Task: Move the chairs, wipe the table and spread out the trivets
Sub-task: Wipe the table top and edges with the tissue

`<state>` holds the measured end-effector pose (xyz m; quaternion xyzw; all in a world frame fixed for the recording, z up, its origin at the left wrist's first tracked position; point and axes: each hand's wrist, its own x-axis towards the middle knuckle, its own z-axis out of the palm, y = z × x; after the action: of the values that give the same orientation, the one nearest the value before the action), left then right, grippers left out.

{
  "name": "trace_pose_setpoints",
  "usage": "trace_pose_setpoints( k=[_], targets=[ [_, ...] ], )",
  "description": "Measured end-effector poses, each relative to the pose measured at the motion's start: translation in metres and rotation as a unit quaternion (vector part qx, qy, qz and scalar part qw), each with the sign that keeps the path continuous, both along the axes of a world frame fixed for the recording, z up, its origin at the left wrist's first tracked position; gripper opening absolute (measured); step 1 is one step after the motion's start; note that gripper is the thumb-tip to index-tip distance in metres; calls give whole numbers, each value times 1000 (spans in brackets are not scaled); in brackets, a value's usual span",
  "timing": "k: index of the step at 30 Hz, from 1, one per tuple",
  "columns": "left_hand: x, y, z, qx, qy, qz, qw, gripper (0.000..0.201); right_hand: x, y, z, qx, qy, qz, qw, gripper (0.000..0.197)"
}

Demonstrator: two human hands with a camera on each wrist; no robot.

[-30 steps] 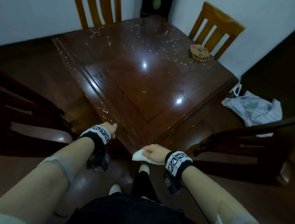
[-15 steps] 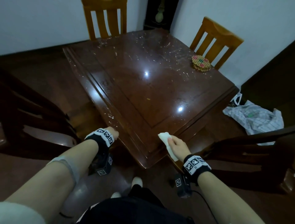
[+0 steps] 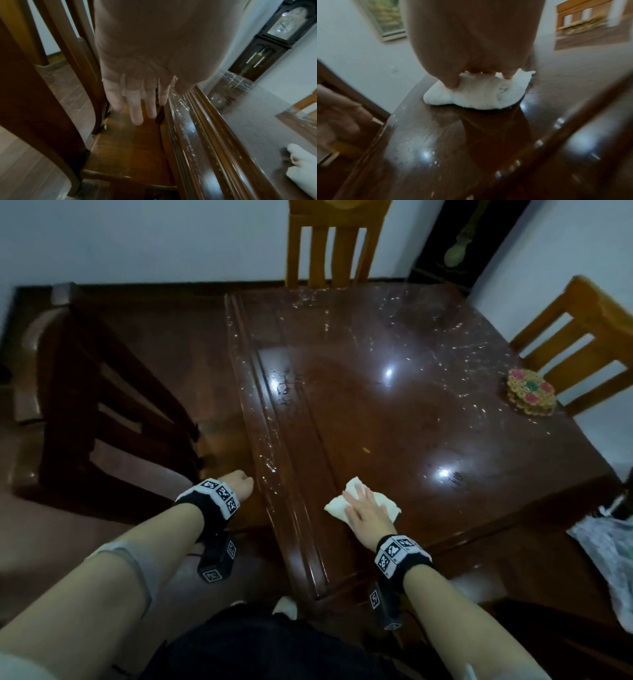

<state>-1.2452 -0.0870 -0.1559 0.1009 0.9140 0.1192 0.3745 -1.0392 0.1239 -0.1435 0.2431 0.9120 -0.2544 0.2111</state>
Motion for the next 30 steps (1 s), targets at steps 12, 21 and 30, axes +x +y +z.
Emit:
trace_pose_setpoints(
  k=[12, 21, 30],
  targets=[
    [-66, 17, -33, 116, -29, 170, 978, 45, -151, 52, -6, -8, -21, 37, 999, 47],
    [-152, 48, -55, 196, -62, 224, 953, 45, -320, 74, -6, -13, -12, 80, 997, 46],
    [-189, 53, -80, 277, -98, 288, 911, 35, -438, 28, -23, 106, 34, 251, 962, 45]
  ],
)
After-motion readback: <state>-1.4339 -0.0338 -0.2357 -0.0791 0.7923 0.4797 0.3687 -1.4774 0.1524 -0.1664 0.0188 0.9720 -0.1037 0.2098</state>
